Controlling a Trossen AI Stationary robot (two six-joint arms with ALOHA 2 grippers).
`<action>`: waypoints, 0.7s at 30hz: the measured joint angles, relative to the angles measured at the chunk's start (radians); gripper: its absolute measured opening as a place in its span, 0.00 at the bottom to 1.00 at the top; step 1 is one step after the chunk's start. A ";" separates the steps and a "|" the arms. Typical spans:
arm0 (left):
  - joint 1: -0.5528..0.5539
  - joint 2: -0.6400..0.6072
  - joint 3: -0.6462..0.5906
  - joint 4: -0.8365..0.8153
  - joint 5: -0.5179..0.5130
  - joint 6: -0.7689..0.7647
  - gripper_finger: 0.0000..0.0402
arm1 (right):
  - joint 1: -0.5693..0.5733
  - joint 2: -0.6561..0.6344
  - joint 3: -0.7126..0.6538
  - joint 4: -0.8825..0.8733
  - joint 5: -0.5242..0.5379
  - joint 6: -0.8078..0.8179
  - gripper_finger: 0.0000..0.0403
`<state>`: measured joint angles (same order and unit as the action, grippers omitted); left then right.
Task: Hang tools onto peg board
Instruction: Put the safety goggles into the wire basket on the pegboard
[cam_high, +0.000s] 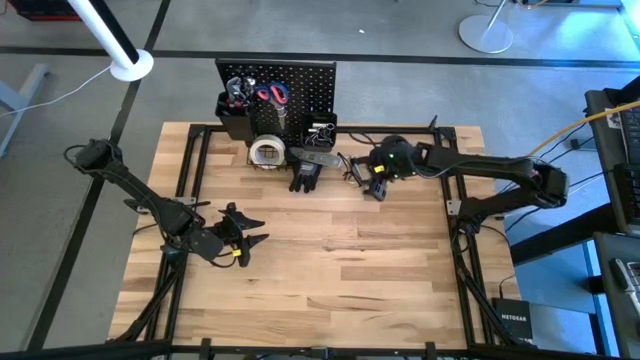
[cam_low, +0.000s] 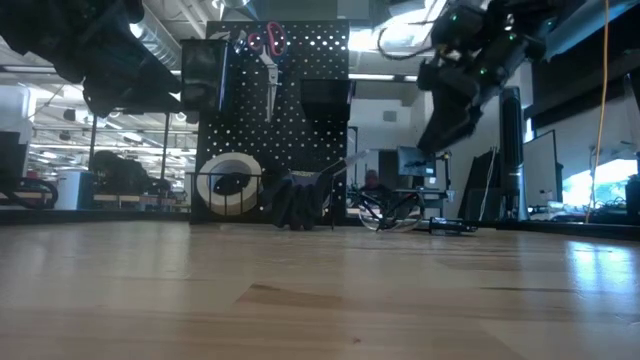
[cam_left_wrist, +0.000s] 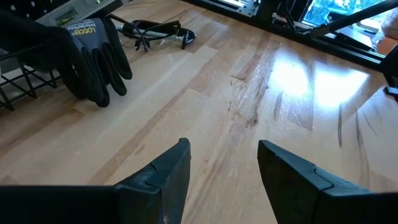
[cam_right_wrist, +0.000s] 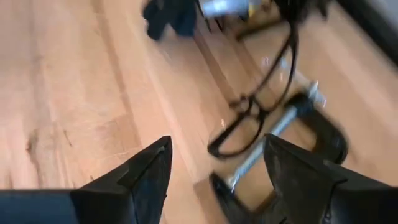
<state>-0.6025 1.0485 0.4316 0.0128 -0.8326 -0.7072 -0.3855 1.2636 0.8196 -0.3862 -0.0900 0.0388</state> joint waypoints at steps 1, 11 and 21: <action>0.000 0.000 0.000 0.000 0.000 -0.002 0.44 | 0.000 0.011 0.000 -0.012 0.002 0.033 0.63; 0.000 0.000 0.000 -0.001 0.000 -0.004 0.44 | 0.031 0.146 0.000 -0.042 0.071 0.183 0.63; 0.000 0.000 0.000 -0.001 0.000 -0.004 0.44 | 0.105 0.208 0.000 0.001 0.230 0.212 0.63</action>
<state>-0.6025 1.0483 0.4316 0.0122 -0.8326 -0.7113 -0.2808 1.4718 0.8192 -0.3851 0.1396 0.2510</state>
